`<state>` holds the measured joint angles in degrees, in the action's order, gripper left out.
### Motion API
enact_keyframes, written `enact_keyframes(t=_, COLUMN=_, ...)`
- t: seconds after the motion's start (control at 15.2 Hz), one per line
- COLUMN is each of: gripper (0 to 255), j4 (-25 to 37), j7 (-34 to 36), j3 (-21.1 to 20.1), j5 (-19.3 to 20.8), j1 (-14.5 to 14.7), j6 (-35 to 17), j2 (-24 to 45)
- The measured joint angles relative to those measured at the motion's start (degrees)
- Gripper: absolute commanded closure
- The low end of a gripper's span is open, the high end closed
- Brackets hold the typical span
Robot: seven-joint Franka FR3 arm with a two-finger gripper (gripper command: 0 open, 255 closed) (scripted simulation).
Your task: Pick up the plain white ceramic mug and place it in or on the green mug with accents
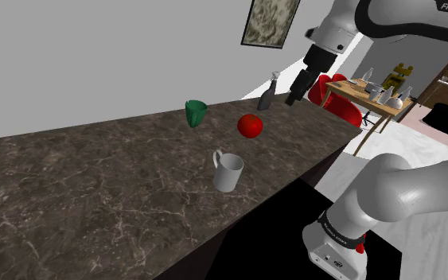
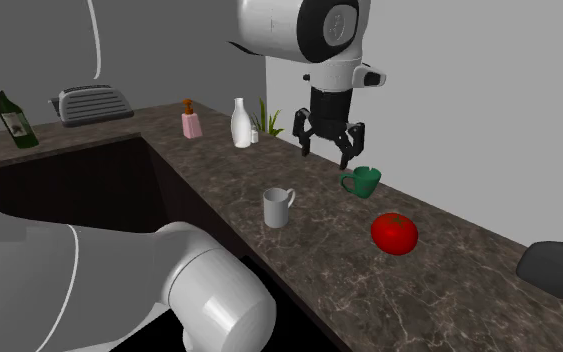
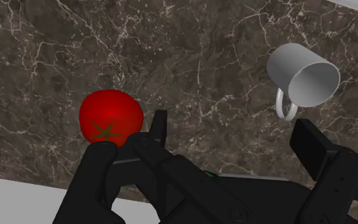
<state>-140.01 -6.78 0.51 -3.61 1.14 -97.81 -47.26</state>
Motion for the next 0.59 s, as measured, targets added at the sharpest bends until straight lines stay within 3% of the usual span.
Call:
enact_keyframes(t=0.2, gripper=0, j4=-1.3, j7=1.5, j3=-1.5, j5=-0.7, j1=0.4, j6=-1.3, j2=0.0)
enact_keyframes(t=0.59, gripper=0, j4=-6.4, j7=8.8, j3=-8.7, j5=-4.5, j1=2.9, j6=-8.7, j2=2.7)
